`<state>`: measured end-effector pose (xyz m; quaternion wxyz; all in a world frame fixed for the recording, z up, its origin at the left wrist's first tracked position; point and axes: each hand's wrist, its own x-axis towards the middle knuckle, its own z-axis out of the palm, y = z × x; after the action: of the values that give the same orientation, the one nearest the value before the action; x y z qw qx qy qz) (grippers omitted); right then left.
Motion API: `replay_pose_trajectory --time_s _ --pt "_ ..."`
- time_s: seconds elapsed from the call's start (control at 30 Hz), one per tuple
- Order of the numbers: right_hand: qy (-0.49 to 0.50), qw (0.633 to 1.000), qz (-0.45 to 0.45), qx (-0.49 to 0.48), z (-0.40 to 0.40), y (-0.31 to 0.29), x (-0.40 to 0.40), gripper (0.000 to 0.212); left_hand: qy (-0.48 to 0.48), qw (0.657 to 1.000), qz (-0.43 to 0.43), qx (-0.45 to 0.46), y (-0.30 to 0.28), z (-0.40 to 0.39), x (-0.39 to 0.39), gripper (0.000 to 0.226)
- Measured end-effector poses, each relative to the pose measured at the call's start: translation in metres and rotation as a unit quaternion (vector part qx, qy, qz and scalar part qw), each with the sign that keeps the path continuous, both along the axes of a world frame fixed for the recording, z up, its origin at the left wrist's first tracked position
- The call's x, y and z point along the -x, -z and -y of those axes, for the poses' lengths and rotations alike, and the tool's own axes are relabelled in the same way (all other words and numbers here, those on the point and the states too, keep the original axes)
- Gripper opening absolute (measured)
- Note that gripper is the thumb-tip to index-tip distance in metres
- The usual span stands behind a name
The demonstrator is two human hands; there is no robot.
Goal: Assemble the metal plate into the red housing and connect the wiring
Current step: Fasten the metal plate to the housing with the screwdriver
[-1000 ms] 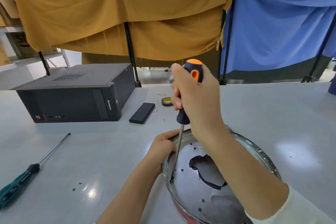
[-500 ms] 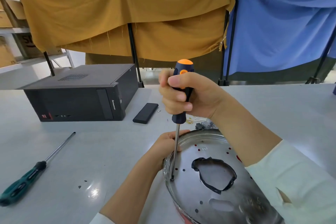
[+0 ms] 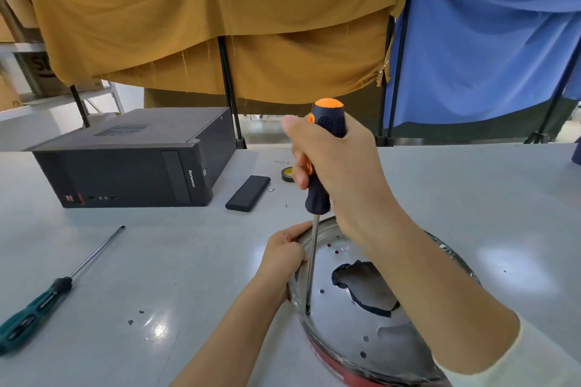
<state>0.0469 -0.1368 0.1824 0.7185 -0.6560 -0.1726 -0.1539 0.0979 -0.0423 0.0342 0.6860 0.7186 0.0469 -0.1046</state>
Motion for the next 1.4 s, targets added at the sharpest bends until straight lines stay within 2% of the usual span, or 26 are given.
replay_pose_trajectory --time_s 0.07,0.1,0.13,0.23,0.3,0.4,0.47,0.63,0.7,0.77,0.83,0.9,0.97,1.03,1.1,1.17,1.27,1.33,1.4 --pt "-0.151 0.988 -0.005 0.023 0.009 -0.004 -0.005 0.021 0.006 1.0 0.003 0.0 -0.001 -0.001 0.0 0.062" --pt "-0.237 0.971 -0.003 0.029 0.014 -0.005 -0.01 0.015 0.016 1.0 0.003 -0.003 -0.002 -0.002 0.0 0.061" --pt "-0.322 0.946 -0.001 0.032 0.018 -0.005 -0.014 0.012 0.03 1.0 0.002 -0.009 -0.004 -0.002 0.0 0.059" --pt "-0.536 0.844 -0.015 -0.003 0.017 0.0 -0.025 0.021 0.08 0.997 0.002 -0.022 -0.009 -0.005 -0.002 0.055" --pt "-0.609 0.792 -0.031 -0.031 0.011 0.002 -0.031 0.02 0.102 0.994 -0.003 -0.025 -0.012 -0.006 -0.004 0.056" --pt "-0.649 0.756 -0.065 -0.052 0.006 0.002 -0.04 0.018 0.129 0.991 -0.004 -0.037 -0.013 -0.008 -0.008 0.066" --pt "-0.623 0.777 -0.076 -0.046 0.005 0.0 -0.042 0.015 0.123 0.992 -0.002 -0.036 -0.011 -0.01 -0.01 0.068" --pt "-0.441 0.896 -0.049 -0.02 -0.005 -0.002 -0.025 0.023 0.095 0.995 0.012 -0.042 -0.003 -0.012 -0.013 0.07" --pt "-0.326 0.945 -0.03 -0.028 -0.01 0.001 -0.015 0.029 0.088 0.994 0.008 -0.057 -0.004 -0.012 -0.013 0.065" --pt "-0.168 0.984 -0.011 -0.064 -0.014 0.007 -0.008 0.033 0.071 0.994 0.017 -0.086 -0.006 -0.01 -0.008 0.04" --pt "-0.023 0.995 0.014 -0.091 -0.014 0.012 -0.003 0.032 0.062 0.995 0.031 -0.078 -0.004 -0.007 -0.002 0.016" --pt "0.04 0.996 0.034 -0.077 -0.012 0.014 0.001 0.03 0.048 0.998 0.023 -0.045 -0.004 -0.002 0.002 0.019" --pt "0.027 0.998 0.037 -0.036 -0.007 0.012 0.0 0.027 0.029 0.999 0.01 -0.035 -0.003 -0.002 0.002 0.013" --pt "-0.07 0.997 0.007 -0.016 0.001 0.007 -0.006 0.02 0.044 0.999 0.005 -0.032 -0.003 -0.005 0.0 0.048" --pt "-0.22 0.974 -0.043 -0.027 0.008 0.0 -0.015 0.011 0.051 0.998 0.004 -0.046 -0.006 -0.006 -0.003 0.064" --pt "-0.33 0.941 -0.065 -0.031 0.013 -0.004 -0.023 0.01 0.07 0.996 0.0 -0.049 -0.007 -0.007 -0.006 0.067" --pt "-0.442 0.895 -0.049 -0.02 0.013 -0.006 -0.03 0.005 0.112 0.992 0.002 -0.055 -0.007 -0.011 -0.013 0.069" --pt "-0.494 0.868 -0.048 -0.008 0.01 -0.006 -0.031 0.02 0.128 0.99 -0.003 -0.061 -0.007 -0.013 -0.015 0.069" --pt "-0.501 0.864 -0.052 -0.011 0.004 -0.005 -0.031 0.019 0.125 0.99 0.0 -0.059 -0.007 -0.014 -0.015 0.068"
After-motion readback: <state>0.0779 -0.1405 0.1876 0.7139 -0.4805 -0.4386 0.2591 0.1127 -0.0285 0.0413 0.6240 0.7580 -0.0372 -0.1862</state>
